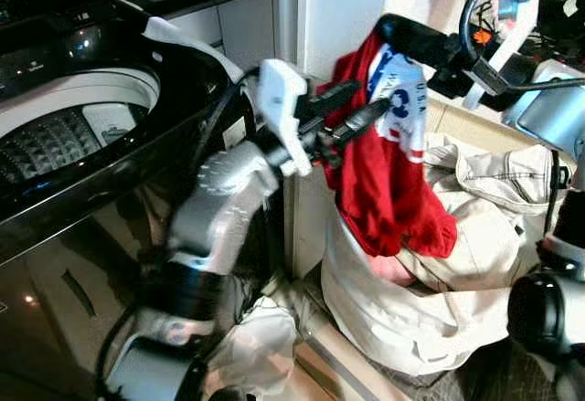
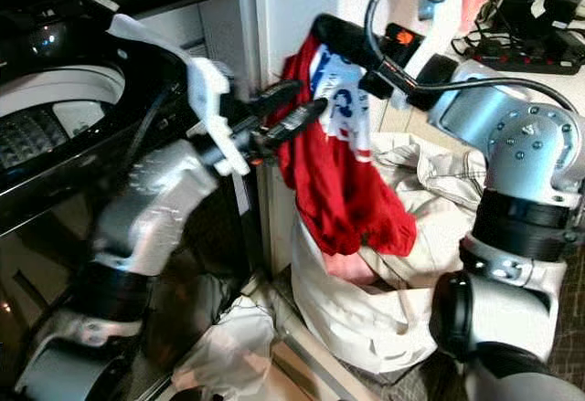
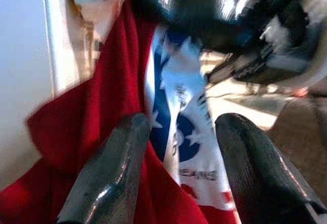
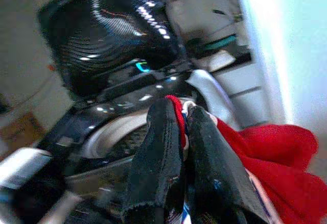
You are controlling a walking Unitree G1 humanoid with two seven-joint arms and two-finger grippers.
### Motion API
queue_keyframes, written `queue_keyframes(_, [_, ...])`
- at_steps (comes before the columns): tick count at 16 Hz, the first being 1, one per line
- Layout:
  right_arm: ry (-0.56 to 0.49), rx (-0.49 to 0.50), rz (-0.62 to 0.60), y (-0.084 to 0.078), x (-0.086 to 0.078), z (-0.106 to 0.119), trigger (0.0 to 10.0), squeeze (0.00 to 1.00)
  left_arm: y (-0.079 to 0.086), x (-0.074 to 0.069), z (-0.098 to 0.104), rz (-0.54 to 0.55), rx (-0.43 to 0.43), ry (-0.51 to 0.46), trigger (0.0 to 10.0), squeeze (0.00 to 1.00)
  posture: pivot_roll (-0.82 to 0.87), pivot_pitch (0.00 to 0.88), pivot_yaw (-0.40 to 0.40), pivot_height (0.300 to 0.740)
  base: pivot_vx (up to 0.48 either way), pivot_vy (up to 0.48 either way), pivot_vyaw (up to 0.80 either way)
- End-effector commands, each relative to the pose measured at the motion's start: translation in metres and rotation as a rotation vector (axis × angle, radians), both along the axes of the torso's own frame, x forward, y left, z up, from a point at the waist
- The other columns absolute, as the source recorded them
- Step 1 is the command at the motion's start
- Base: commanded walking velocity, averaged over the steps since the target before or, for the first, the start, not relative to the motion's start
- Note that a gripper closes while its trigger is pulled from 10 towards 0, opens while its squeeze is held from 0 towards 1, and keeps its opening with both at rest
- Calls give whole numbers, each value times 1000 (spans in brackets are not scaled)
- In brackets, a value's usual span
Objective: Clothes washing
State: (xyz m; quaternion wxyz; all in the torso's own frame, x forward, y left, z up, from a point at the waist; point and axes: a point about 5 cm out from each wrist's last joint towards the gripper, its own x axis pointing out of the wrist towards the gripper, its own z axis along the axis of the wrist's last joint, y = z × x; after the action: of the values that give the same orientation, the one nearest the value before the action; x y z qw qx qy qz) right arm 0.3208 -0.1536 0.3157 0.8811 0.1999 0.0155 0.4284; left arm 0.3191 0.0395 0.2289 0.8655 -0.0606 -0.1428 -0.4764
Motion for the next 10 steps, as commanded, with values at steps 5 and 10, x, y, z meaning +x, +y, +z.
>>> queue_keyframes(5, [-45,8,50,11,-12,11,0,0,-13,2,-10,0,52,-1,10000,0,-9,0,23,740,0,0,0])
queue_keyframes(10, [-35,4,49,12,-17,9,0,0,0,19,-13,175,73,-13,0,0,-6,0,25,740,0,0,0])
